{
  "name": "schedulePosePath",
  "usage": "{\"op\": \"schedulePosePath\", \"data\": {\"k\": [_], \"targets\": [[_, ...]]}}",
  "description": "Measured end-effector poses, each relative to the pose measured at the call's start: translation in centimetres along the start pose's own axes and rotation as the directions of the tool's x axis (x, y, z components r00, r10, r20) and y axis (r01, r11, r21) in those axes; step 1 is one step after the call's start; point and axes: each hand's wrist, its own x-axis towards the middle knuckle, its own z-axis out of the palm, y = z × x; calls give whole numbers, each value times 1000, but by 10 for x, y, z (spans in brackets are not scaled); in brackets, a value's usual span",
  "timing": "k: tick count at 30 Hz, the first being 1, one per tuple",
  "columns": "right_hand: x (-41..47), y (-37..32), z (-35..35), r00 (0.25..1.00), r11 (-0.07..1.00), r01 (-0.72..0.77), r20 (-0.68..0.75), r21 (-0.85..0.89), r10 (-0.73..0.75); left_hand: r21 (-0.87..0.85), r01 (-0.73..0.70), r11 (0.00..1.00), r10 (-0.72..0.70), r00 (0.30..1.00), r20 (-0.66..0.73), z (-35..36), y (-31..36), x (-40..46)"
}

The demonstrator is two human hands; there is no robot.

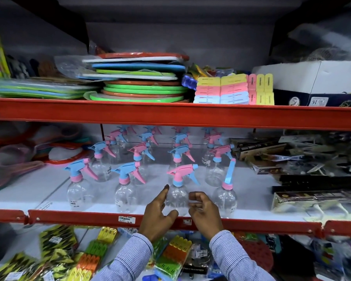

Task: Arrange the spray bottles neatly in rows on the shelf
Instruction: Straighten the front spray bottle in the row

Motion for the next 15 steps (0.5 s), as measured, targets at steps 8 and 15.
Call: {"op": "schedulePosePath", "data": {"k": [8,15], "targets": [[-2,-1,1,1000,999,17,-10,29,-17,18,4,1000,-4,1000,3,0,-4,2],[-2,0,0,1000,999,18,-3,30,-17,16,8,1000,-8,1000,1,0,-10,4]]}}
